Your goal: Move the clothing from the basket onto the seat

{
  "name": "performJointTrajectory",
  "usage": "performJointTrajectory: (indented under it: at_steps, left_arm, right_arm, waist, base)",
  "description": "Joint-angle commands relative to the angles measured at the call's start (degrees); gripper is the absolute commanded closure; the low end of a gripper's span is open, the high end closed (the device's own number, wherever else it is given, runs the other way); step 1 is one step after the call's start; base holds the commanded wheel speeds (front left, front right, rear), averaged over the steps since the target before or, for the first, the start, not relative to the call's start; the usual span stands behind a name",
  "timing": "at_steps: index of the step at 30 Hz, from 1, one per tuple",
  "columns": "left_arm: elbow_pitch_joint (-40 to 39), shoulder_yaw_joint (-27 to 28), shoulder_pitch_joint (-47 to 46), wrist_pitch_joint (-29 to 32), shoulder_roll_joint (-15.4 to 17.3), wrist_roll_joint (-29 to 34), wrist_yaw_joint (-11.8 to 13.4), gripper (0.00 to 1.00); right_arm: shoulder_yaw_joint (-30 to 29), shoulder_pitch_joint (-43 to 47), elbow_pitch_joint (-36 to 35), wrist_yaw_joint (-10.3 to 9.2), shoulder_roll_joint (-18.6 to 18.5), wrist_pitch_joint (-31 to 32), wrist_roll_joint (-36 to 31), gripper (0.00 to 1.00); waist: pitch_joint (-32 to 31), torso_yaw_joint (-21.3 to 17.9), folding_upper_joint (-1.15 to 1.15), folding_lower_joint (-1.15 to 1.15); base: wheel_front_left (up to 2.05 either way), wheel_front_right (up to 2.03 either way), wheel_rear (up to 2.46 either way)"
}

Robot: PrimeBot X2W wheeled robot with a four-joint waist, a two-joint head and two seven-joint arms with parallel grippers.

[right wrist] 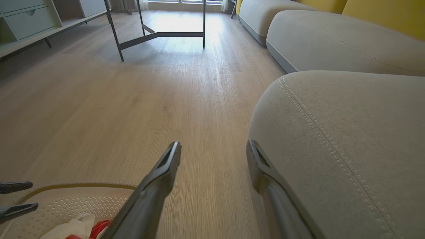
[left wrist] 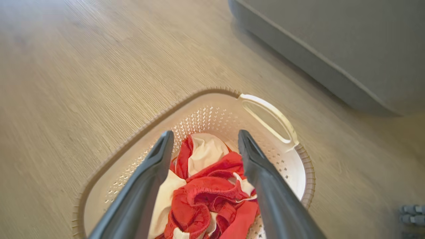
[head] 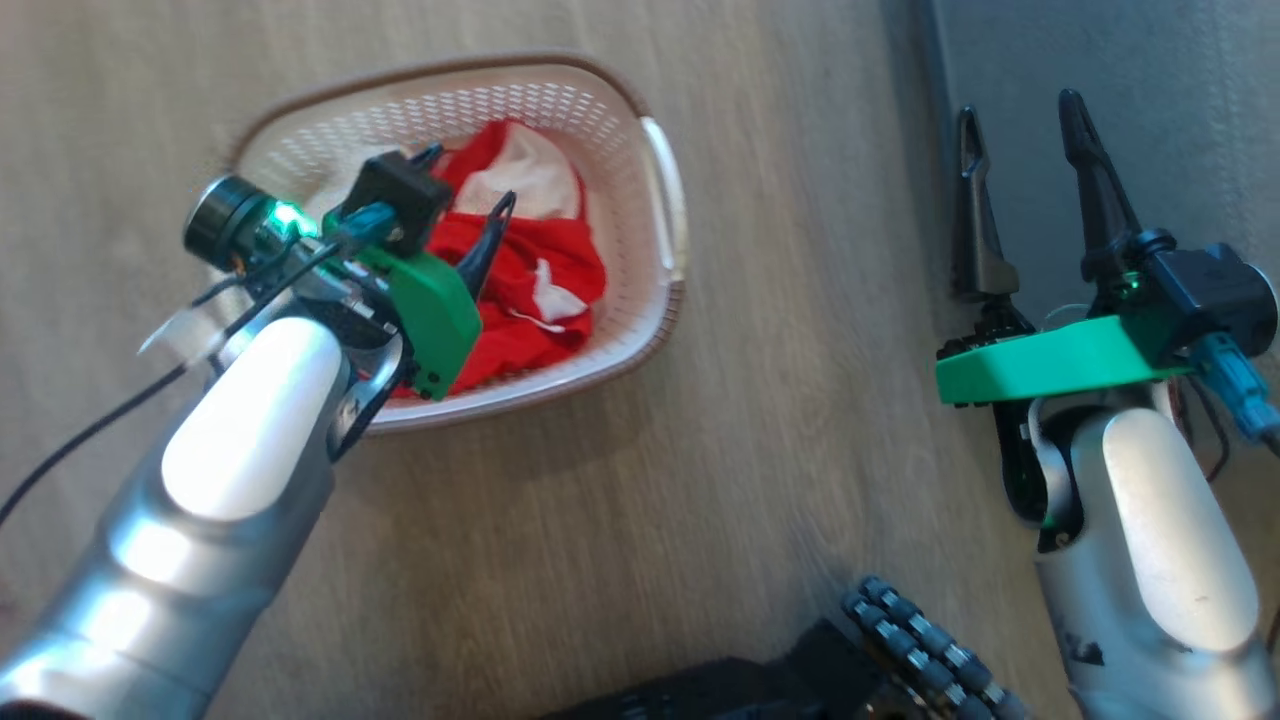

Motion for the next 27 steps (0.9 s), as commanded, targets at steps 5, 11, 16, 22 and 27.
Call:
performJointTrajectory:
  at_steps: [5, 11, 16, 22, 27]
  left_arm:
    - [4.5, -3.3, -4.9, 5.5, 4.1, 1.5, -0.4, 0.00]
    - [10.3, -4.3, -7.5, 7.5, 7.4, 0.1, -0.4, 0.00]
    - [14.0, -5.2, -9.0, 8.4, 10.8, -0.7, -0.4, 0.00]
    - [16.7, -6.2, -10.7, 9.6, 13.3, -2.8, -0.4, 0.00]
    - [17.7, -7.5, -11.4, 10.3, 14.2, -4.1, -0.4, 0.00]
  right_arm:
    - [1.7, 0.5, -2.9, 0.40, 0.5, -0.3, 3.0, 0.00]
    - [2.7, 1.3, -4.0, 0.40, 0.5, -0.3, 5.5, 0.00]
    - [3.5, 2.3, -4.9, 0.40, 0.5, -0.3, 7.0, 0.00]
    - [3.7, 3.8, -5.7, 0.40, 0.5, -0.3, 8.2, 0.00]
    - [3.8, 4.6, -6.2, 0.40, 0.5, -0.3, 8.4, 0.00]
  waist:
    - [4.9, -6.0, 0.00, -0.01]
    - [7.9, -9.6, 0.00, -0.01]
    - [10.0, -11.9, 0.00, -0.01]
    - [11.7, -13.3, 0.00, -0.01]
    - [12.1, -13.4, 0.00, -0.01]
  base:
    - [0.00, 0.00, 0.00]
    - [0.00, 0.00, 0.00]
    - [0.00, 0.00, 0.00]
    - [0.00, 0.00, 0.00]
    - [0.00, 0.00, 0.00]
